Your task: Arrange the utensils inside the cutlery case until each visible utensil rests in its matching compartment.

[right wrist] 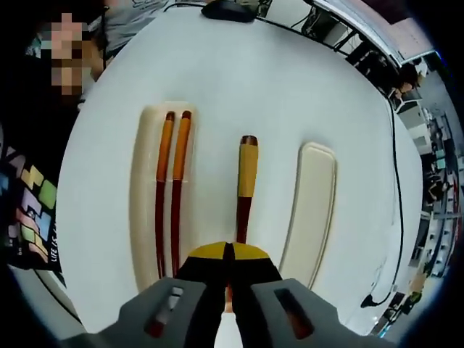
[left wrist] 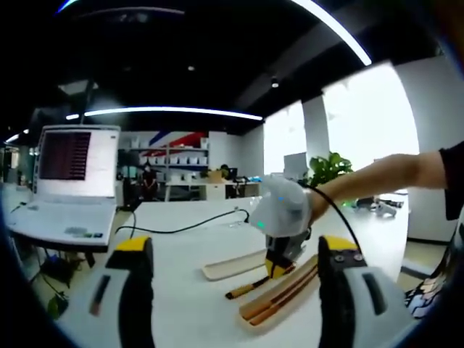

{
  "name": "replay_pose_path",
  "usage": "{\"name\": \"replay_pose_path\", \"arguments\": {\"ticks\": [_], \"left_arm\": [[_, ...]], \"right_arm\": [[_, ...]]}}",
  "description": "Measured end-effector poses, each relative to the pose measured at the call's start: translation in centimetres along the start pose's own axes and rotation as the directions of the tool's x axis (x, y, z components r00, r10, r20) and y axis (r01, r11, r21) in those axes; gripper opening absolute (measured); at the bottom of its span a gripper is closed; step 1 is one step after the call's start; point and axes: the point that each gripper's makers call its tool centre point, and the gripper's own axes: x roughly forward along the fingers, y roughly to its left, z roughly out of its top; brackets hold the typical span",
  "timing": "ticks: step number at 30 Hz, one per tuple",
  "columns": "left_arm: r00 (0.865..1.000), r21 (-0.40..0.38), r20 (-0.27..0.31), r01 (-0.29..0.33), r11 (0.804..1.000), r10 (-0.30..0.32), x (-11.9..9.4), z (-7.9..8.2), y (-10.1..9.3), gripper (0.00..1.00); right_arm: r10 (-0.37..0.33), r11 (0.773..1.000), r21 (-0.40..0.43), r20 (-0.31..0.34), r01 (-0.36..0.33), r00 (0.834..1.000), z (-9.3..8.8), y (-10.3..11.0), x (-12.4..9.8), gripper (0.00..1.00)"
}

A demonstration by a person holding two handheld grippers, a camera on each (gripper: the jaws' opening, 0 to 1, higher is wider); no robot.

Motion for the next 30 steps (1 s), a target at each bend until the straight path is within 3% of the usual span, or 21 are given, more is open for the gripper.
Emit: {"name": "replay_pose_path", "arguments": {"ticks": [5,13,17,24,30], "left_arm": [[1.0,0.009,-0.025,0.003,1.0,-0.002,0.2,-0.6,0.0,0.99],[0.998,0.038,-0.061,-0.001,0.999,0.003,0.8,-1.8,0.5,0.97],[0.996,0.02,-0.091,0.026,0.999,-0.024,1.2,-2.7,0.3,0.95],[0.993,0.022,-0.107,0.041,0.999,-0.038,1.7,-3.2,-0.2,0.93],[0.995,0.015,-0.098,0.028,0.999,-0.027,1.4,-3.2,0.4,0.93]], "right_arm": [[0.008,1.0,0.01,0.065,-0.008,0.998,1.0,-0.3,-0.8,0.0],[0.022,1.0,0.014,0.101,-0.024,0.995,0.2,-0.3,-0.6,0.0],[0.011,1.0,0.012,0.114,-0.012,0.993,-0.4,-0.6,-0.8,0.01],[0.019,1.0,0.017,0.167,-0.023,0.986,0.3,-0.7,-0.6,0.14],[0.054,0.998,0.035,0.15,-0.06,0.987,0.2,-1.0,0.4,0.12]]}}
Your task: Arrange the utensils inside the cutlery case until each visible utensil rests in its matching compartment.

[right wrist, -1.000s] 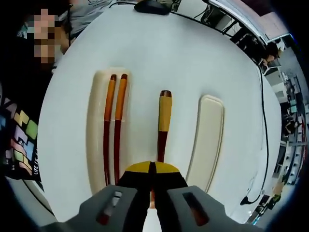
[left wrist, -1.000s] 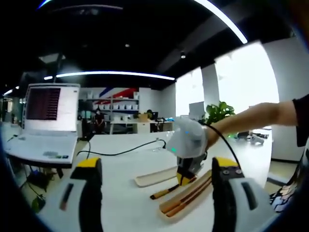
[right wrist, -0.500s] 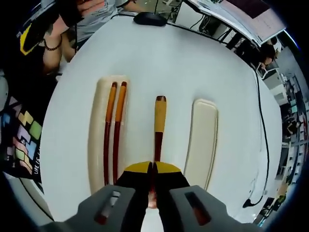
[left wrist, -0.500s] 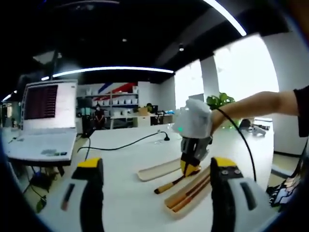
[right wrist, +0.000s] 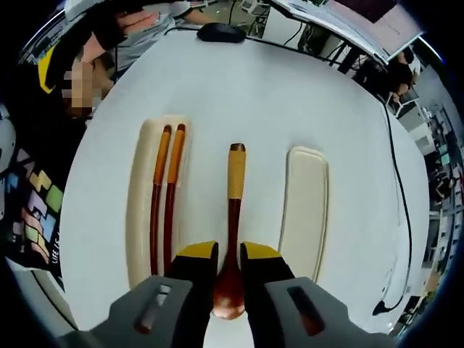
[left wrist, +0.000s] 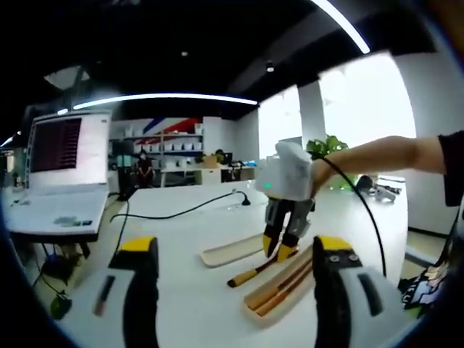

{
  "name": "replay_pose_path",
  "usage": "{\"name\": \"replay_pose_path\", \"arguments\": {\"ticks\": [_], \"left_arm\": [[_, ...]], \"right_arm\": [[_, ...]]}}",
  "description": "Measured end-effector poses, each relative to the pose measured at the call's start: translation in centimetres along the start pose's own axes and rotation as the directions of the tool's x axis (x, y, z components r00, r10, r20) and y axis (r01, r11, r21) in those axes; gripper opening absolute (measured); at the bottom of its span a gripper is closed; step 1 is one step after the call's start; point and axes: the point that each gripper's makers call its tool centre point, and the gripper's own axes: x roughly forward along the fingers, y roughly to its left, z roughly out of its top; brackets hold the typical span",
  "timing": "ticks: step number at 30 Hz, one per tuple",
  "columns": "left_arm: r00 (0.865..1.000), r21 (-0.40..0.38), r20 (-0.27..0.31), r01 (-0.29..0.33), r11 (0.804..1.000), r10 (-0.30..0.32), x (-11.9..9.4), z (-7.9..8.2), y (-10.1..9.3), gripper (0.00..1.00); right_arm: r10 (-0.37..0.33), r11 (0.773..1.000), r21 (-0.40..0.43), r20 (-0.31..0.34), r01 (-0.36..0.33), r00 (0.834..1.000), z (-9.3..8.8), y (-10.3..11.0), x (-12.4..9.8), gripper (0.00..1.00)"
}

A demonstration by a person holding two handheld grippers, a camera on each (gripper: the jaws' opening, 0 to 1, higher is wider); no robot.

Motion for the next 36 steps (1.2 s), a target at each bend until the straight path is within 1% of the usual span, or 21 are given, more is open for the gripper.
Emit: {"name": "replay_pose_path", "arguments": {"ticks": [2,5,8,11,12,13,16,19,21,23,27,29,32,33,36], "left_arm": [[1.0,-0.008,0.01,-0.006,1.0,0.006,-0.1,0.1,0.4,0.93],[1.0,-0.013,0.022,-0.004,1.0,0.004,-0.1,0.3,0.5,0.93],[1.0,-0.013,0.025,0.005,1.0,-0.005,-0.1,0.4,0.4,0.94],[1.0,-0.01,0.023,0.001,1.0,0.0,-0.1,0.4,0.4,0.94],[1.0,-0.009,0.023,0.0,1.0,0.001,-0.1,0.4,0.4,0.94],[1.0,-0.009,0.025,-0.001,1.0,0.001,-0.1,0.4,0.4,0.94],[1.0,-0.007,0.026,-0.006,1.0,0.006,-0.2,0.5,0.4,0.93],[1.0,-0.005,0.027,-0.007,1.0,0.007,-0.1,0.5,0.4,0.93],[1.0,-0.004,0.026,-0.005,1.0,0.005,0.0,0.5,0.4,0.93],[1.0,-0.003,0.023,-0.006,1.0,0.006,0.0,0.4,0.4,0.93],[1.0,-0.005,0.021,-0.007,1.0,0.007,0.0,0.3,0.6,0.93],[1.0,-0.007,0.02,-0.005,1.0,0.005,0.0,0.2,0.6,0.93],[1.0,-0.009,0.013,-0.003,1.0,0.003,0.1,0.0,0.7,0.93],[1.0,-0.009,0.012,-0.002,1.0,0.002,0.1,0.0,0.7,0.93],[1.0,-0.01,0.016,-0.002,1.0,0.002,0.0,0.1,0.6,0.93]], "right_arm": [[0.012,1.0,0.008,-0.011,-0.012,1.0,-0.1,0.0,0.3,0.11],[0.041,0.999,0.015,-0.034,-0.04,0.999,-0.4,0.3,0.8,0.1],[0.052,0.998,0.027,-0.027,-0.051,0.998,-0.4,0.1,0.7,0.09],[0.064,0.995,0.081,-0.017,-0.062,0.998,-0.4,0.1,0.8,0.09],[0.062,0.994,0.088,-0.019,-0.06,0.998,-0.4,0.0,0.8,0.09],[0.059,0.996,0.07,-0.01,-0.058,0.998,-0.3,0.1,0.9,0.09],[0.045,0.999,-0.017,-0.012,-0.045,0.999,-0.2,0.4,0.8,0.09],[0.048,0.999,0.003,-0.02,-0.048,0.999,-0.1,0.1,0.8,0.09],[0.055,0.998,-0.001,-0.052,-0.055,0.997,0.1,0.1,0.9,0.08],[0.068,0.997,-0.032,-0.094,-0.071,0.993,0.2,0.2,0.9,0.08],[0.085,0.996,-0.01,-0.17,-0.088,0.982,0.4,0.3,1.0,0.08],[0.085,0.995,-0.035,-0.2,-0.093,0.976,0.5,0.4,1.1,0.08],[0.086,0.994,-0.048,-0.211,-0.098,0.974,0.8,0.5,1.2,0.08],[0.084,0.995,-0.038,-0.212,-0.094,0.974,0.8,0.5,1.2,0.08],[0.064,0.997,-0.036,-0.195,-0.072,0.979,0.8,0.7,1.1,0.05]]}}
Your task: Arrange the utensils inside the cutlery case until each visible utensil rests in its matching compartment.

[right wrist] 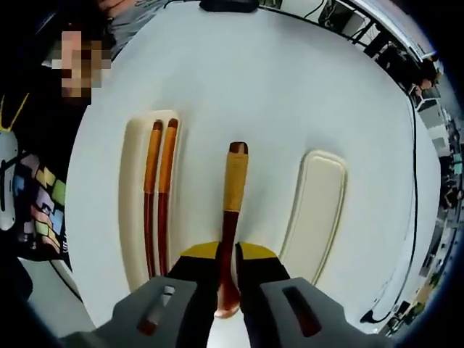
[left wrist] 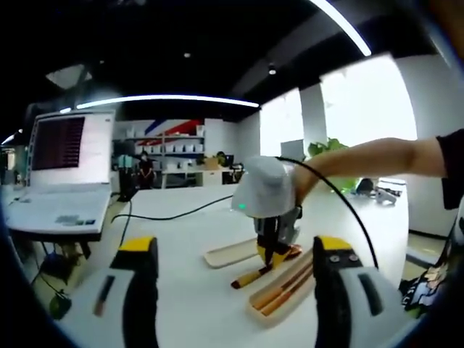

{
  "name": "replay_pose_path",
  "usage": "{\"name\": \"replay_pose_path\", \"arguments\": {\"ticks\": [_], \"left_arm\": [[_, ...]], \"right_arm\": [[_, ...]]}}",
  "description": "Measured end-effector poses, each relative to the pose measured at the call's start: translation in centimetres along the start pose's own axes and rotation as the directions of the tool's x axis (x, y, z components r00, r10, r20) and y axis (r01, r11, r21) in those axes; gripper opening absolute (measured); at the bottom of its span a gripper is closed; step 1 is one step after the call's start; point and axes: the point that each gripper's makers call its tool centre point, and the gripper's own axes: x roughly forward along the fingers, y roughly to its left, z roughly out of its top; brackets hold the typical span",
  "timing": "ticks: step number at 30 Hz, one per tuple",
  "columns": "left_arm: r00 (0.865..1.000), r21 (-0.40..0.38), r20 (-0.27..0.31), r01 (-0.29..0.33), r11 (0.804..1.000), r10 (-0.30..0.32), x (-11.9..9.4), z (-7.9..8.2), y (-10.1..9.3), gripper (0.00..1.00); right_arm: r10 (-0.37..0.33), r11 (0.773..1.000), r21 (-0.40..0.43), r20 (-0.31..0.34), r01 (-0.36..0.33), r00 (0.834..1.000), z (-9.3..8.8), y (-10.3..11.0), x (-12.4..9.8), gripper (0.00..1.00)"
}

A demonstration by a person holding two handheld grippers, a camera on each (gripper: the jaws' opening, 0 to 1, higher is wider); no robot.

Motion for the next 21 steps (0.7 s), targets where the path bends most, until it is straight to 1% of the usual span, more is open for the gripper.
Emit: {"name": "replay_pose_path", "arguments": {"ticks": [2,3,4,6,8,11,14,16,21], "left_arm": [[1.0,-0.002,0.003,-0.001,1.0,0.001,-0.11,0.08,0.01,0.93],[1.0,-0.003,0.006,-0.003,1.0,0.003,-0.19,0.16,0.03,0.93],[1.0,-0.004,0.01,-0.004,1.0,0.004,-0.3,0.28,0.06,0.93],[1.0,-0.009,0.02,-0.009,1.0,0.009,-0.49,0.5,0.18,0.93],[1.0,-0.014,0.024,-0.014,1.0,0.014,-0.55,0.56,0.34,0.93],[1.0,-0.019,0.023,-0.02,1.0,0.02,-0.53,0.49,0.67,0.93],[1.0,-0.019,0.017,-0.02,1.0,0.02,-0.27,0.25,0.79,0.93],[1.0,-0.013,0.005,-0.017,1.0,0.017,-0.05,-0.07,0.74,0.93],[1.0,-0.007,-0.005,-0.013,1.0,0.013,0.01,-0.34,0.66,0.93]], "right_arm": [[-0.019,1.0,0.005,0.027,0.019,0.999,-0.06,0.03,0.0,0.04],[-0.021,1.0,-0.007,0.05,0.021,0.999,0.0,0.01,0.0,0.03],[-0.024,1.0,0.004,0.058,0.024,0.998,-0.13,-0.05,-0.07,0.03],[-0.029,1.0,0.0,0.075,0.029,0.997,-0.19,-0.08,-0.11,0.02],[-0.033,0.999,0.002,0.079,0.033,0.996,-0.13,-0.17,-0.1,0.01],[-0.052,0.998,0.031,0.086,0.049,0.995,-0.18,-0.35,-0.14,0.01],[-0.056,0.998,0.035,0.087,0.053,0.995,-0.17,-0.5,-0.14,0.01],[-0.052,0.998,0.022,0.089,0.05,0.995,-0.15,-0.54,-0.13,0.02],[-0.054,0.998,0.035,0.084,0.051,0.995,-0.19,-0.54,-0.11,0.02]]}}
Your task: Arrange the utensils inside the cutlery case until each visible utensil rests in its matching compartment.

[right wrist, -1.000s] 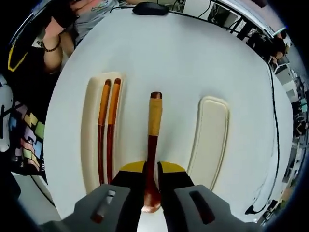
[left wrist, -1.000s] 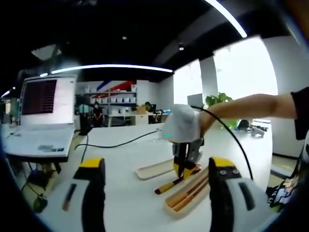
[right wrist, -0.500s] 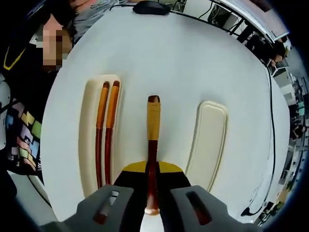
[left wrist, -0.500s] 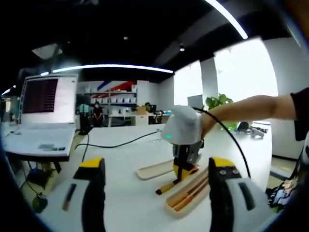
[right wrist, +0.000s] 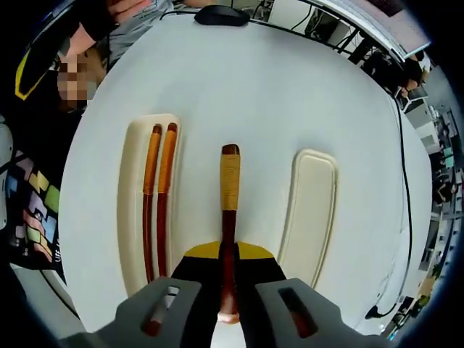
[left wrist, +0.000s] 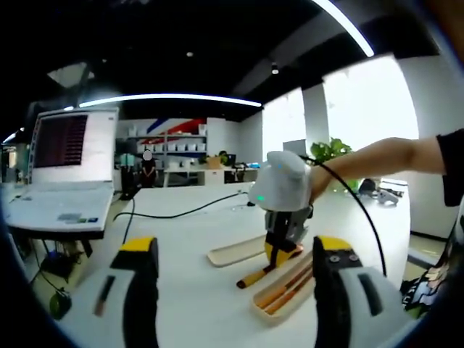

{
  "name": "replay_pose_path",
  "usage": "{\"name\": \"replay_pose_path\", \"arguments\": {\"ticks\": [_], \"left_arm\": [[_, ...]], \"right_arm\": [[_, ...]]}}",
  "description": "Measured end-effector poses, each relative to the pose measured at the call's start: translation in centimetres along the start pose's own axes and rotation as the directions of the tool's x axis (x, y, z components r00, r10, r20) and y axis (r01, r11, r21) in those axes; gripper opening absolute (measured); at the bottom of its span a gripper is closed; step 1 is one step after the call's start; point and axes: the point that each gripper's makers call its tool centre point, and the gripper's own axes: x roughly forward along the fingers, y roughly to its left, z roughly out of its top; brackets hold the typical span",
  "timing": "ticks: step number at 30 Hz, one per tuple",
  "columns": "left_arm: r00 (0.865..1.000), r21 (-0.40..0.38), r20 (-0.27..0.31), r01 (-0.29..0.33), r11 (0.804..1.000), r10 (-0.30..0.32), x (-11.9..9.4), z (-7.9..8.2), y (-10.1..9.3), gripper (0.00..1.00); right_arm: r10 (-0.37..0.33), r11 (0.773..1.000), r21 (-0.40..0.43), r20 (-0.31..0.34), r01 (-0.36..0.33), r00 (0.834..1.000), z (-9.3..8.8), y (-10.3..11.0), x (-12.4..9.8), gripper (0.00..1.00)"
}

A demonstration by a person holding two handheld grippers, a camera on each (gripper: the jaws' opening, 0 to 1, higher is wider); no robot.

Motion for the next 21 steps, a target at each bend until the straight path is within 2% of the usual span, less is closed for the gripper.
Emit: {"name": "replay_pose_path", "arguments": {"ticks": [6,10,11,13,21], "left_arm": [[1.0,-0.004,0.007,-0.006,1.0,0.007,-0.3,0.1,0.2,0.93],[1.0,-0.007,0.013,-0.006,1.0,0.006,-0.3,0.3,0.2,0.93],[1.0,-0.006,0.012,-0.006,1.0,0.006,-0.3,0.2,0.1,0.93],[1.0,-0.005,0.011,-0.005,1.0,0.005,-0.3,0.3,0.1,0.93],[1.0,0.006,-0.004,0.0,1.0,0.0,0.1,0.0,0.2,0.91]], "right_arm": [[-0.003,1.0,-0.003,-0.007,0.003,1.0,-0.3,0.2,-0.1,0.02],[-0.029,1.0,-0.01,0.003,0.029,1.0,-0.1,-0.2,-1.1,0.0],[0.0,1.0,0.008,0.022,0.0,1.0,0.1,0.4,-1.0,0.0],[-0.014,1.0,-0.019,-0.002,0.014,1.0,-0.3,0.5,-0.7,0.0],[-0.022,1.0,-0.002,0.021,0.022,1.0,0.0,0.6,-0.8,0.0]]}}
